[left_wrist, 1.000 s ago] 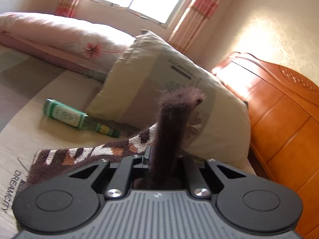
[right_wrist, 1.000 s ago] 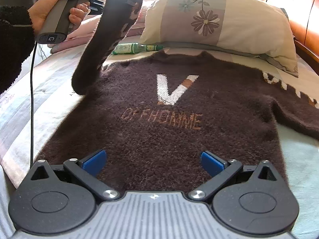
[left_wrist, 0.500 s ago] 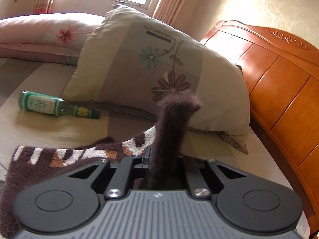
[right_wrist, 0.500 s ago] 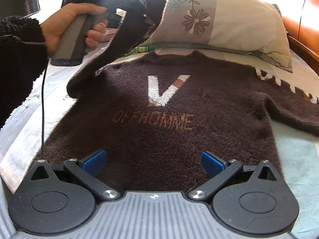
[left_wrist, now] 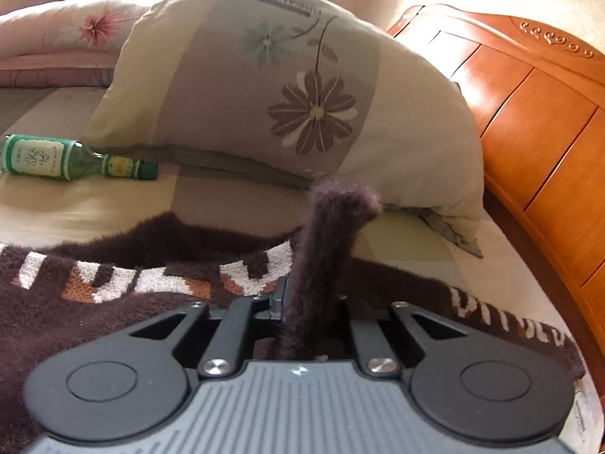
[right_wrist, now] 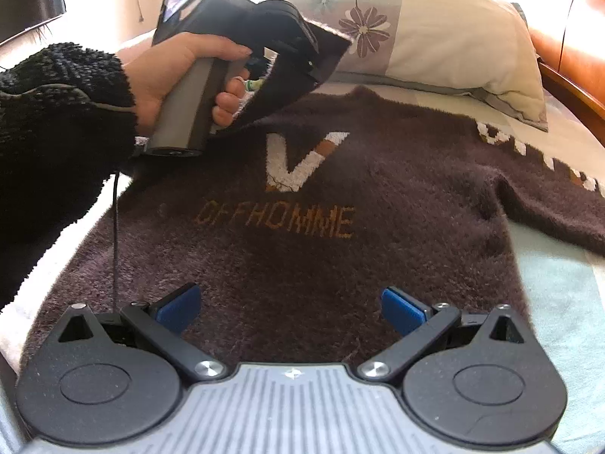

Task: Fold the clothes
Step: 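Lay the sleeve on the sweater body and open the left tool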

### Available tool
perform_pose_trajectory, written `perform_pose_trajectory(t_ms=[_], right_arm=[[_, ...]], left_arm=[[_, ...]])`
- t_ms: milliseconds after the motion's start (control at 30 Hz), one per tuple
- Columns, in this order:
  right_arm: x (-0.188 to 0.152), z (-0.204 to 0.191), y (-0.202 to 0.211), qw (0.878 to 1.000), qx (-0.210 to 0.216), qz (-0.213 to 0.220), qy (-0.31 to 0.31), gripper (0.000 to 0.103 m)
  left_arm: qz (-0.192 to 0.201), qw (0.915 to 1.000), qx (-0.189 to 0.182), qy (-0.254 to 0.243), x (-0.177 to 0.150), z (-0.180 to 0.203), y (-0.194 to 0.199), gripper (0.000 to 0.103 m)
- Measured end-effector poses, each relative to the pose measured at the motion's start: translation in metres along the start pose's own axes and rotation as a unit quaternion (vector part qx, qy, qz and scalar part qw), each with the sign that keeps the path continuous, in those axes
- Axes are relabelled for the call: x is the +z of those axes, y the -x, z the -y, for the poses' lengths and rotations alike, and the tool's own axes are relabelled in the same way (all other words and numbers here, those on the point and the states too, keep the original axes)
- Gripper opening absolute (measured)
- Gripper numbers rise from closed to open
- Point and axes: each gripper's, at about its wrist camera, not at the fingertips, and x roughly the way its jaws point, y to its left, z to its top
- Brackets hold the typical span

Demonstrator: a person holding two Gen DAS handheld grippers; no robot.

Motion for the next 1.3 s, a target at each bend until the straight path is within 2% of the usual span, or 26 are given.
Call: perform_pose_trajectory(t_ms=[300, 433, 500, 533, 600, 700, 767, 900, 1000, 1133, 1300], right_arm=[[0.0, 0.0, -0.004, 1.0, -0.007, -0.004, 0.003, 0.103], [0.001, 0.001, -0.005, 1.0, -0.008, -0.006, 0.002, 0.103], [0.001, 0.001, -0.006, 1.0, -0.008, -0.006, 0.002, 0.103], [0.002, 0.0, -0.006, 1.0, -0.008, -0.006, 0.003, 0.103], [0.003, -0.001, -0.006, 1.0, -0.005, -0.005, 0.005, 0.103], [0.007, 0.001, -0.006, 1.0, -0.005, -0.001, 0.001, 0.103], [0.01, 0.003, -0.006, 1.0, -0.006, 0.002, -0.007, 0.103], [0.015, 0.006, -0.01, 1.0, -0.009, 0.007, -0.021, 0.103], [0.019, 0.003, -0.012, 1.0, -0.005, 0.012, -0.025, 0.103], [0.025, -0.008, -0.017, 1.0, -0.002, 0.018, -0.022, 0.103], [0.032, -0.024, -0.028, 1.0, 0.001, 0.018, -0.011, 0.103]], left_arm=[[-0.016, 0.9998, 0.012, -0.008, -0.007, 0.004, -0.021, 0.009], [-0.032, 0.9992, 0.006, -0.023, -0.011, 0.008, -0.021, 0.017], [-0.036, 0.9988, -0.013, -0.03, -0.01, 0.013, -0.016, 0.025], [-0.039, 0.9983, -0.03, -0.03, -0.009, 0.015, -0.012, 0.033], [-0.04, 0.997, -0.059, -0.03, -0.006, 0.02, -0.003, 0.035], [-0.035, 0.9954, -0.08, -0.039, 0.002, 0.024, 0.018, 0.039], [-0.03, 0.9948, -0.086, -0.046, 0.009, 0.025, 0.035, 0.045], [-0.008, 0.9959, -0.059, -0.068, 0.029, 0.005, 0.082, 0.056], [0.001, 0.9983, -0.022, -0.054, 0.017, -0.047, 0.117, 0.063], [-0.021, 0.9988, -0.036, 0.027, -0.026, -0.121, 0.146, 0.063], [-0.058, 0.9929, -0.083, 0.064, -0.078, -0.16, 0.147, 0.063]])
